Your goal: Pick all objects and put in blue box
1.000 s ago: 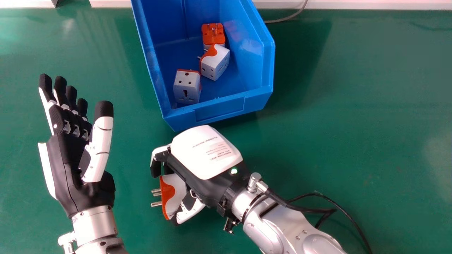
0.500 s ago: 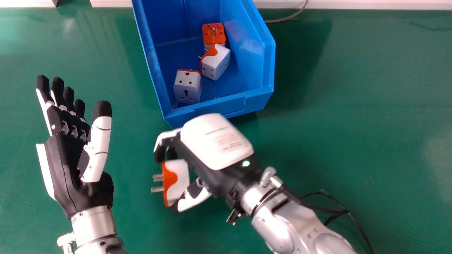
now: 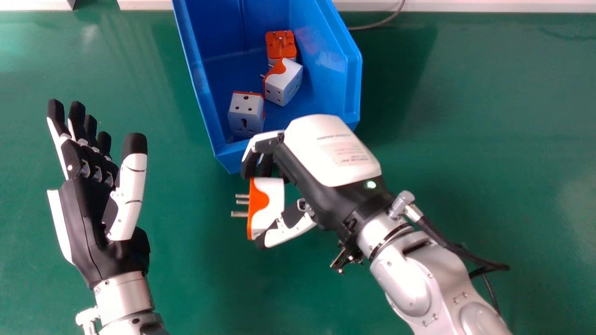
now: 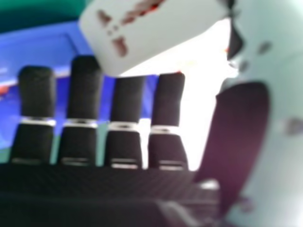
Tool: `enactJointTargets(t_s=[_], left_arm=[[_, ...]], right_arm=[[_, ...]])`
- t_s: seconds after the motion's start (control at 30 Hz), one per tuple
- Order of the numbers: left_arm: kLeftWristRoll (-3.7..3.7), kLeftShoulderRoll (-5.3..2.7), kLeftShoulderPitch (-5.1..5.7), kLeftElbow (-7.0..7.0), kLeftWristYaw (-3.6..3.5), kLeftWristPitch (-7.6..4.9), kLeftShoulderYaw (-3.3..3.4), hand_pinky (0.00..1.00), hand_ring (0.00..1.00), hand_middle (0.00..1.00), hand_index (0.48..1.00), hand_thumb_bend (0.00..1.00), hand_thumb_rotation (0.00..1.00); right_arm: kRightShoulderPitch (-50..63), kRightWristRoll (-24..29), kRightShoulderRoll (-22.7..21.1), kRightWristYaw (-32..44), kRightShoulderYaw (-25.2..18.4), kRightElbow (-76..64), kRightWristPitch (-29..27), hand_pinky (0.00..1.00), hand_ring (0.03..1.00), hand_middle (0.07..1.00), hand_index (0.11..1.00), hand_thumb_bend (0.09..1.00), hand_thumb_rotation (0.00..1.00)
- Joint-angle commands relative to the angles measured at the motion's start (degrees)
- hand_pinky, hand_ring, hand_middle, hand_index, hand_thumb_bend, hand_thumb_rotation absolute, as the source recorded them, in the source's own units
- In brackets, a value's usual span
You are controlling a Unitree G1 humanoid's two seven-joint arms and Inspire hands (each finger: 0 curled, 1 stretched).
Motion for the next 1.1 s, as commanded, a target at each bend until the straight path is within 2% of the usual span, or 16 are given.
enactJointTargets(t_s=[0.0,0.07,0.27,0.47,0.6,0.7,0.8,0.97,1.07], left_arm=[[-0.32,-1.74,-0.15,-1.05,-0.39,-0.53,-0.43,1.00,1.00,0.99,1.000,0.66,0.43],[-0.15,-1.74,-0.17,-1.03,-0.26,-0.60,-0.43,1.00,1.00,0.99,1.000,0.67,0.43],[-0.80,-1.79,0.00,-1.17,-0.70,-0.53,-0.66,1.00,1.00,0.99,1.000,0.66,0.43],[-1.08,-1.91,-0.11,-0.79,-1.10,-0.75,-0.61,1.00,1.00,0.99,1.000,0.66,0.42],[-0.71,-1.97,-0.09,-1.04,-0.69,-0.56,-0.59,1.00,1.00,0.99,1.000,0.67,0.42],[-1.18,-2.05,-0.17,-1.17,-0.82,-0.53,-0.59,1.00,1.00,0.99,1.000,0.67,0.42],[-1.31,-2.05,-0.30,-1.15,-0.77,-0.51,-0.52,1.00,1.00,0.99,1.000,0.67,0.42],[-0.45,-1.75,-0.87,-0.56,-0.16,-0.87,-0.25,1.00,1.00,0.99,1.000,0.67,0.42],[-0.24,-1.67,-1.09,-0.71,0.01,-0.68,-0.27,1.00,1.00,0.99,1.000,0.67,0.42]], right_arm=[[0.15,0.91,1.04,-2.56,-1.17,-2.04,-0.85,0.33,0.412,0.504,0.531,0.516,0.00],[0.23,1.20,1.25,-4.22,-1.58,-1.93,-1.43,0.32,0.406,0.498,0.535,0.514,0.00],[0.61,1.65,2.16,-12.43,-3.05,-0.91,-3.98,0.32,0.406,0.489,0.528,0.514,0.00],[0.19,2.76,2.22,-21.50,-5.14,1.34,-9.43,0.33,0.407,0.483,0.525,0.514,0.00],[-0.90,2.11,2.10,-23.74,-6.50,1.00,-10.00,0.32,0.401,0.478,0.528,0.513,0.00],[-2.17,1.79,2.01,-23.36,-7.57,0.35,-9.58,0.32,0.401,0.478,0.528,0.513,0.00],[-4.73,1.55,1.83,-23.12,-8.97,0.53,-9.42,0.33,0.410,0.479,0.527,0.510,0.00],[-9.84,0.47,1.49,-25.53,-10.96,3.62,-9.51,0.33,0.416,0.481,0.525,0.507,0.00],[-13.18,0.59,1.11,-26.37,-11.57,7.10,-9.71,0.33,0.420,0.479,0.523,0.506,0.00]])
